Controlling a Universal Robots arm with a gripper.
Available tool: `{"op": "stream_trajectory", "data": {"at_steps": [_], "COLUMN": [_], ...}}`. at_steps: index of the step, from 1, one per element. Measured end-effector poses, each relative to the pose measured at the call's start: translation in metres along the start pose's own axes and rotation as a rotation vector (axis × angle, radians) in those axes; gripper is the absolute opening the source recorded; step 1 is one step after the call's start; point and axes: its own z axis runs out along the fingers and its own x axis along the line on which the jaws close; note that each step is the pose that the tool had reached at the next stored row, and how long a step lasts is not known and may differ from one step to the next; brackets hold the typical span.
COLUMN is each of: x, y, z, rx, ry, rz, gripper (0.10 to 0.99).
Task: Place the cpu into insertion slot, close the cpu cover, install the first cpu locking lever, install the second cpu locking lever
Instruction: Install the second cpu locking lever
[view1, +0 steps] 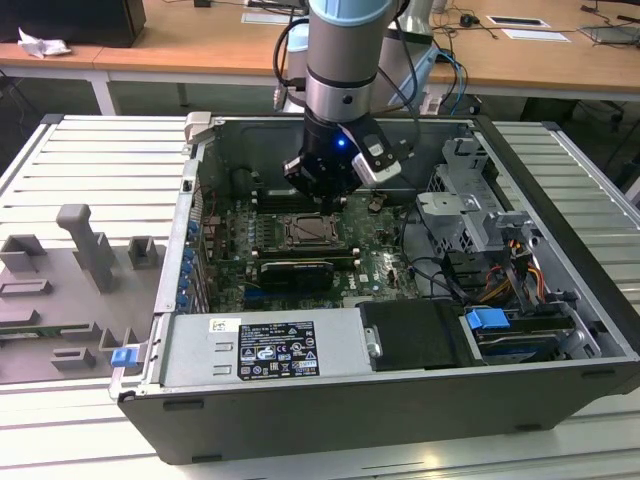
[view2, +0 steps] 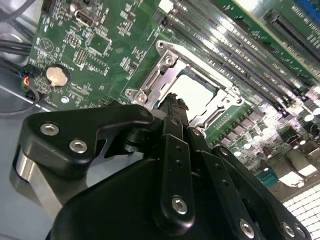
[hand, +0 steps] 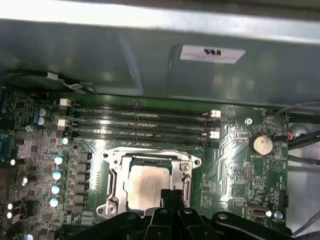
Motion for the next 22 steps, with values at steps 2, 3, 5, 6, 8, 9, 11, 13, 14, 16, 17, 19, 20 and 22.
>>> {"op": "stream_trajectory", "data": {"at_steps": [2, 3, 5, 6, 8, 9, 11, 13, 14, 16, 17, 19, 20, 22], "x": [0.0004, 0.0004, 0.0004, 0.0004, 0.0008, 0.0012, 0.0032, 0.0076, 0.0094, 0.0103, 0.0107, 0.0124, 0.0128, 0.0128], "y": [-0.005, -0.0056, -0.0056, -0.0057, -0.0077, -0.0093, -0.0122, -0.0129, -0.013, -0.0131, -0.0132, -0.0133, -0.0133, -0.0134], "z": [-0.0008, -0.0024, -0.0078, -0.0101, -0.011, -0.0111, -0.0106, -0.0101, -0.0101, -0.0102, -0.0102, -0.0102, -0.01, -0.009], "rx": [0.0, 0.0, -0.001, -0.001, -0.001, -0.001, -0.001, -0.001, -0.001, -0.001, -0.001, -0.001, -0.001, -0.001], "ry": [0.0, 0.0001, 0.0, 0.0, -0.0001, 0.0, -0.0001, -0.0002, -0.0002, -0.0001, -0.0001, -0.0001, 0.0, 0.0038], "rz": [0.0, 0.0, 0.0, 0.0, 0.0, 0.0, 0.0, 0.0, 0.0, 0.0, 0.0, 0.0, 0.0, 0.0], "gripper": [0.106, 0.106, 0.106, 0.106, 0.106, 0.106, 0.106, 0.106, 0.106, 0.106, 0.106, 0.106, 0.106, 0.106]}}
